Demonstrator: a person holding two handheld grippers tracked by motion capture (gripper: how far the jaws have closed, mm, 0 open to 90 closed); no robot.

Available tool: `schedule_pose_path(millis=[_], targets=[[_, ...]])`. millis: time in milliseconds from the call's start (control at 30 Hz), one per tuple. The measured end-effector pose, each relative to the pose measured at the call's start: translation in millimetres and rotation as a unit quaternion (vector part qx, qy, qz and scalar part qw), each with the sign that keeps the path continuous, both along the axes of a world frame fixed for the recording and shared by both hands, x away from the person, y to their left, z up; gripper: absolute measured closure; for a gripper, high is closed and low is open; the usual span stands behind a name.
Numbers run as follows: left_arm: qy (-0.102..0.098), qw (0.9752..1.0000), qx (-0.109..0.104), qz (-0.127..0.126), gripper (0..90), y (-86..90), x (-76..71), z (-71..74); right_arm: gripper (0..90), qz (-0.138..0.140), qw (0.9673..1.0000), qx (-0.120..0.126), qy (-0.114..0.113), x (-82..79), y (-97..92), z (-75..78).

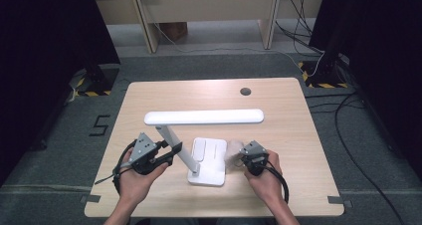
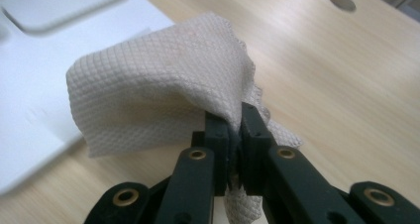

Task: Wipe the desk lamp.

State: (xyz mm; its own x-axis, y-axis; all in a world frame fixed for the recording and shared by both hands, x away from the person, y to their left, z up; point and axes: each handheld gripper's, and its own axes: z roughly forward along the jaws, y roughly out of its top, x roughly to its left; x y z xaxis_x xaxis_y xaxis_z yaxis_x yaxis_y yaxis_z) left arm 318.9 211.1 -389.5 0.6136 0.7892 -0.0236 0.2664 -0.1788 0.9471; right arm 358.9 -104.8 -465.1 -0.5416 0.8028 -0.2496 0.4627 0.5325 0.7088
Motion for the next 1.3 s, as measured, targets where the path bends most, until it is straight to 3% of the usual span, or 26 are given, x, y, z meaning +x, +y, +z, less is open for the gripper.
schedule_pose_path(millis=[200,400,467,667,867,1000,1067,1300], targets=[[0.001,1.0000,0.001,0.000,60.7,0.5,-0.9,0.2,85.8,0.043,0.9989,0.000,-0.018,8.5,44.6,9.3],[-0.001,1.0000,0.001,0.000,60.7,0.2,-1.2,-0.1,85.7,0.056,0.9981,0.004,-0.025,19.2,81.4,14.0],[-0.001,1.0000,0.001,0.000,60.7,0.6,-1.4,-0.2,85.7,0.067,0.9971,-0.013,-0.035,21.2,95.7,14.3],[-0.002,1.0000,0.004,0.000,60.9,0.8,-1.2,0.2,85.7,0.103,0.9944,-0.018,-0.020,24.2,120.5,1.9],[-0.002,1.0000,0.006,0.000,61.0,1.0,-1.0,0.6,85.8,0.134,0.9907,-0.023,0.003,23.6,128.6,-10.1],[-0.003,1.0000,0.005,0.000,61.1,1.4,-1.1,0.3,85.8,0.134,0.9906,-0.026,0.007,21.6,126.4,-14.1],[-0.004,1.0000,0.005,0.001,61.1,1.2,-1.1,0.1,85.8,0.125,0.9918,-0.018,0.020,19.4,124.5,-17.9],[-0.004,1.0000,0.005,0.003,61.3,0.8,-1.4,-0.1,85.8,0.121,0.9922,-0.018,0.024,16.7,114.3,-24.8]])
